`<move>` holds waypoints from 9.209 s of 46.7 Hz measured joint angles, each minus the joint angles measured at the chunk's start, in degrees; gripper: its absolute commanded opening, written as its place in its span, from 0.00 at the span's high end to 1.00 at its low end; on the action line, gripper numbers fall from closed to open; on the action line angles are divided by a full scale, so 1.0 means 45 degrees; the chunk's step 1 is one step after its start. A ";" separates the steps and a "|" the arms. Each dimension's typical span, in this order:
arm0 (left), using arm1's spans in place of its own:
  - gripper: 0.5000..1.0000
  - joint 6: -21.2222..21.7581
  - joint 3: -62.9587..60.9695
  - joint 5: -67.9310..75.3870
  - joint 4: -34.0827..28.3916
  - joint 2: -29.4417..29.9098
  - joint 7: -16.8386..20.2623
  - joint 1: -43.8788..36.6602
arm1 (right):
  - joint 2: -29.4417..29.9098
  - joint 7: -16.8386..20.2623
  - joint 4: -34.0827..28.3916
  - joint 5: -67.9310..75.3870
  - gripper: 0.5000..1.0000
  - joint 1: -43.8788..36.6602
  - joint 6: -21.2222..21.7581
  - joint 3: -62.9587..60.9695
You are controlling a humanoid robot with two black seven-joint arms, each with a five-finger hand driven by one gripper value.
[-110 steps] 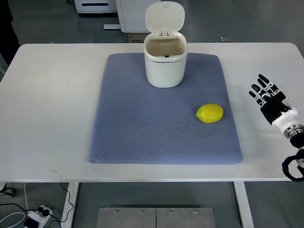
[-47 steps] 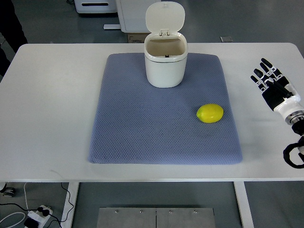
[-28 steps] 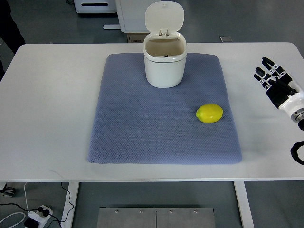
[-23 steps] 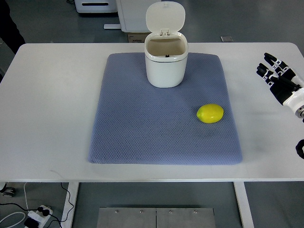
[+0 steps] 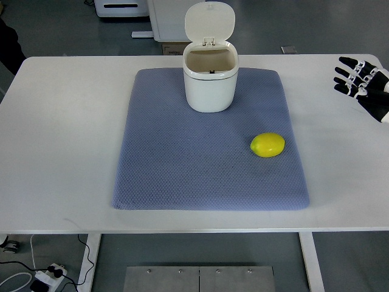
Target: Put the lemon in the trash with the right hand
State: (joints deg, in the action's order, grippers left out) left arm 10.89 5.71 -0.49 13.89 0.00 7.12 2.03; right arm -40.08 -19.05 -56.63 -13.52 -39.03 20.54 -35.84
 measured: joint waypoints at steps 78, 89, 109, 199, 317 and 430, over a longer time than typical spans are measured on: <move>0.00 0.0003 0.0000 -0.0002 0.0000 0.0000 0.0000 0.0000 | -0.0077 -0.2337 -0.1516 -0.2700 0.00 -0.2667 -0.2798 0.7133; 0.00 0.0003 0.0000 -0.0002 -0.0001 0.0000 0.0000 0.0003 | 0.0248 -0.2565 -0.1358 -0.2710 0.00 -0.2692 -0.2925 0.7264; 0.00 0.0002 0.0000 -0.0009 0.0000 0.0000 0.0000 0.0003 | 0.0817 -0.2015 -0.1212 -0.2797 0.00 -0.3027 -0.3648 0.8246; 0.00 0.0003 0.0000 -0.0005 -0.0001 0.0000 0.0000 -0.0003 | 0.1481 -0.1649 -0.0630 -0.2707 0.99 -0.3751 -0.4219 0.9116; 0.00 0.0001 -0.0001 -0.0004 -0.0001 0.0000 -0.0001 0.0003 | 0.6959 0.2372 0.2473 0.2145 1.00 -1.3310 -0.5389 1.5852; 0.00 0.0001 -0.0001 -0.0008 -0.0002 0.0001 0.0001 -0.0001 | 0.2497 0.2309 0.1388 0.1997 0.00 -0.6751 -0.5113 0.7592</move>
State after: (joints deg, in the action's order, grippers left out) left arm 10.90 5.71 -0.53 13.88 0.00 7.12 2.02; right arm -28.84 -8.66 -50.39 -4.54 -69.41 -2.46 -1.68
